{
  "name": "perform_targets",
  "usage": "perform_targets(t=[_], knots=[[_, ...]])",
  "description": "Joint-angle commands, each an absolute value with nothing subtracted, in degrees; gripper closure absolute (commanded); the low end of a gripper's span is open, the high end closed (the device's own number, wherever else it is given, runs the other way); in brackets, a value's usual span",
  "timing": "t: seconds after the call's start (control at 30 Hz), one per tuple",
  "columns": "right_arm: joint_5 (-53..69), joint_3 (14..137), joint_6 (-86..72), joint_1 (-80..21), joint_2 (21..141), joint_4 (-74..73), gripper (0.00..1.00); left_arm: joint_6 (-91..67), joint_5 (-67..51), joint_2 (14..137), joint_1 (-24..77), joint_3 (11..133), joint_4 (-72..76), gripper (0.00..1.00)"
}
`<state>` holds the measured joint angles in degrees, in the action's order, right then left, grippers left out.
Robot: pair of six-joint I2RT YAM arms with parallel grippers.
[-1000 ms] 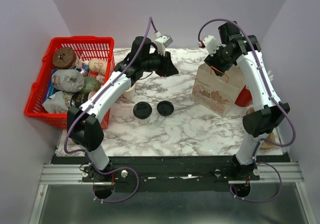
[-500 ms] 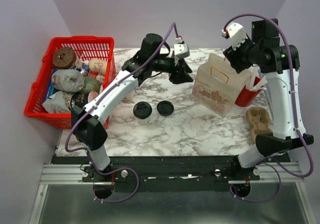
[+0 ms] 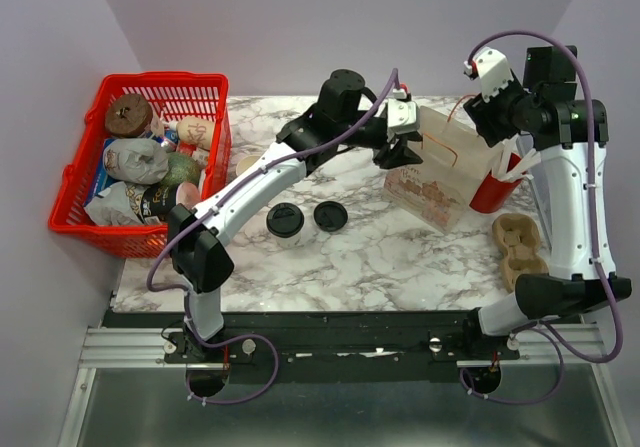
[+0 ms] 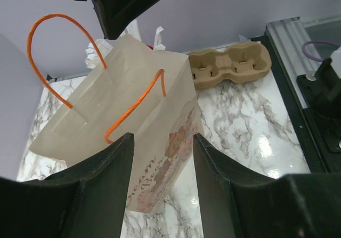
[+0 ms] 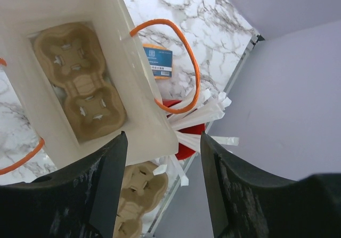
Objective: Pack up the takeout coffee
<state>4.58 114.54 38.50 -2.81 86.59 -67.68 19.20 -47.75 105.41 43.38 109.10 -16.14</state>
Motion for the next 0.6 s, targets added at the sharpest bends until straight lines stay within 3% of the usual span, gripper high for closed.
perform_targets(t=[0.0,0.3,0.43,0.53,0.57], knots=[[10.96,111.01,39.02,-0.26,86.3,-63.12,0.34,21.62,-44.56,107.57,44.12,111.88,-11.43,0.44],[18.45,107.31,40.6,1.93,89.29,-58.26,0.35,21.88,-42.79,108.72,45.0,111.53,-7.38,0.47],[20.21,107.05,42.27,1.85,90.88,-59.06,0.39,24.08,-46.22,108.2,44.91,111.45,-11.68,0.59],[20.91,107.05,42.63,1.85,91.93,-60.38,0.55,25.31,-47.02,105.65,44.91,108.38,-13.36,0.65],[21.53,106.96,42.97,1.85,91.59,-60.64,0.65,25.75,-47.11,103.82,44.91,106.37,-14.4,0.64]])
